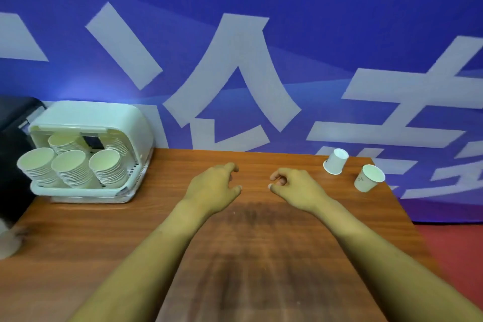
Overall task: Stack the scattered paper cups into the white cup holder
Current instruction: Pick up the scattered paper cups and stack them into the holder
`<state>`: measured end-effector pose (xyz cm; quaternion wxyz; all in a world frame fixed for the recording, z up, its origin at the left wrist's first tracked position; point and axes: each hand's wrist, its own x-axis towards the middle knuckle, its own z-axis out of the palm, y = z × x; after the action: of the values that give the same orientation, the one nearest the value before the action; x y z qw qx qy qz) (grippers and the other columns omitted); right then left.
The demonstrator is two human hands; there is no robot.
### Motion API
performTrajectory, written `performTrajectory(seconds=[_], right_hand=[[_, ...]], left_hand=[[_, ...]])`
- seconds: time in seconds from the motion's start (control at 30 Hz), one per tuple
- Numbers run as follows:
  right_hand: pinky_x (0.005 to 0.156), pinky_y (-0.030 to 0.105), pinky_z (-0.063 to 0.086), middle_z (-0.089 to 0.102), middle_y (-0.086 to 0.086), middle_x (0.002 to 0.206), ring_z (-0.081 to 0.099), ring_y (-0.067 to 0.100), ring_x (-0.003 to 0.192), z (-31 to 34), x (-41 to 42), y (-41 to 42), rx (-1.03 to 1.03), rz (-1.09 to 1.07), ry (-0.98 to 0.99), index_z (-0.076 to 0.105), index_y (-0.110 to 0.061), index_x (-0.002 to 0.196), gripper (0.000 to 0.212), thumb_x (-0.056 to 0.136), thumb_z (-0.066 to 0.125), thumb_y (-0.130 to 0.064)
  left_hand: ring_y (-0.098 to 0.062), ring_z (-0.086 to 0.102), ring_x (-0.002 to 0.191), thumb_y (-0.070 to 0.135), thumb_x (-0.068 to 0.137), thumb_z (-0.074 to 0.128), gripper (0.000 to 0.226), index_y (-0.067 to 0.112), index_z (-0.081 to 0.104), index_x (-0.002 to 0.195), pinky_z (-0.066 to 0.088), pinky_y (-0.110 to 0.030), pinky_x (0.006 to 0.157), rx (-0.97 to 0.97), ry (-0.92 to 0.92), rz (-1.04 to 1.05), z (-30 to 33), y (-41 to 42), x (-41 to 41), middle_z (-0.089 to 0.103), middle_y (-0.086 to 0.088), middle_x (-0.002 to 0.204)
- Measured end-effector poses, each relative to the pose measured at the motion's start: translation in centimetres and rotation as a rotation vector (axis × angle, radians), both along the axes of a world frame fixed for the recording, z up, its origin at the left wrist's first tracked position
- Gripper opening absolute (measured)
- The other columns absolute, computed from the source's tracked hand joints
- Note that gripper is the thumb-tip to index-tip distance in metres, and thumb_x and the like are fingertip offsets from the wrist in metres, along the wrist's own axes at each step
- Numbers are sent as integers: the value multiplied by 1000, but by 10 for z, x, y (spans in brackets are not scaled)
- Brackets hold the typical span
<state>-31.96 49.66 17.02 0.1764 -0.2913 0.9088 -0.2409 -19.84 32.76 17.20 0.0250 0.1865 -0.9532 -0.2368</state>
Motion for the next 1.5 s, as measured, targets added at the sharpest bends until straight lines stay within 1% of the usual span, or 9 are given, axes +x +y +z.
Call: performTrajectory(seconds=[0.23, 0.6, 0.77, 0.87, 1.03, 1.13, 1.23, 1.33, 1.5], right_hand=[[83, 32, 50, 61, -10, 84, 60, 13, 86, -10, -30, 33, 44, -19, -31, 63, -25, 103, 21, 85, 64, -36], [84, 33, 50, 59, -11, 90, 59, 14, 91, -18, -115, 94, 74, -70, -31, 61, -24, 110, 27, 86, 62, -35], [96, 30, 45, 55, -1, 127, 54, 16, 115, -43, -176, 137, 132, -13, -36, 54, -23, 126, 42, 86, 63, -36], [102, 34, 40, 45, 1, 138, 47, 20, 123, -58, -220, 168, 177, -10, -12, 48, -25, 132, 51, 85, 64, -36], [105, 36, 38, 37, 0, 141, 37, 24, 131, -82, -279, 204, 213, -32, 25, 38, -30, 140, 65, 83, 67, -37], [100, 37, 39, 36, -1, 141, 38, 25, 128, -93, -309, 218, 183, -101, 47, 35, -33, 141, 73, 78, 71, -43], [104, 41, 37, 29, 0, 149, 32, 27, 133, -107, -335, 230, 235, -122, 81, 30, -36, 142, 89, 68, 74, -55], [108, 43, 34, 19, 1, 155, 24, 27, 140, -125, -350, 239, 264, -90, 7, 22, -40, 146, 103, 61, 77, -58], [106, 37, 36, 30, -9, 146, 27, 13, 136, -152, -362, 248, 110, -56, -115, 19, -41, 147, 107, 60, 81, -50]], left_hand=[[-16, 58, 105, 40, 89, 58, 44, 27, 48, 130, 49, -31, 84, 1, -39, -19, -3, 10, -39, 60, 5, 121], [-22, 48, 124, 39, 89, 59, 50, 26, 46, 135, 45, -34, 94, 45, -111, -110, -31, 71, -139, 45, 1, 136], [-26, 45, 124, 40, 89, 59, 58, 28, 37, 141, 45, -38, 94, 36, -127, -50, -44, 117, -193, 44, -1, 139], [-27, 44, 124, 39, 88, 59, 63, 29, 31, 144, 44, -37, 94, 42, -186, -37, -56, 148, -231, 43, -1, 139], [-29, 41, 128, 35, 86, 61, 80, 33, 14, 150, 42, -40, 101, 98, -239, 4, -78, 184, -289, 37, -3, 144], [-30, 35, 132, 32, 84, 63, 90, 34, 5, 152, 39, -41, 104, 142, -246, 36, -87, 197, -325, 31, -4, 148], [-33, 31, 134, 33, 82, 65, 94, 32, 4, 153, 36, -43, 107, 141, -254, 43, -101, 206, -361, 25, -7, 150], [-36, 30, 135, 36, 83, 64, 91, 31, 6, 152, 35, -46, 107, 90, -288, 35, -120, 213, -391, 19, -11, 153], [-37, 33, 134, 40, 86, 61, 87, 35, 5, 152, 38, -45, 105, 34, -264, 33, -147, 225, -428, 11, -13, 156]])
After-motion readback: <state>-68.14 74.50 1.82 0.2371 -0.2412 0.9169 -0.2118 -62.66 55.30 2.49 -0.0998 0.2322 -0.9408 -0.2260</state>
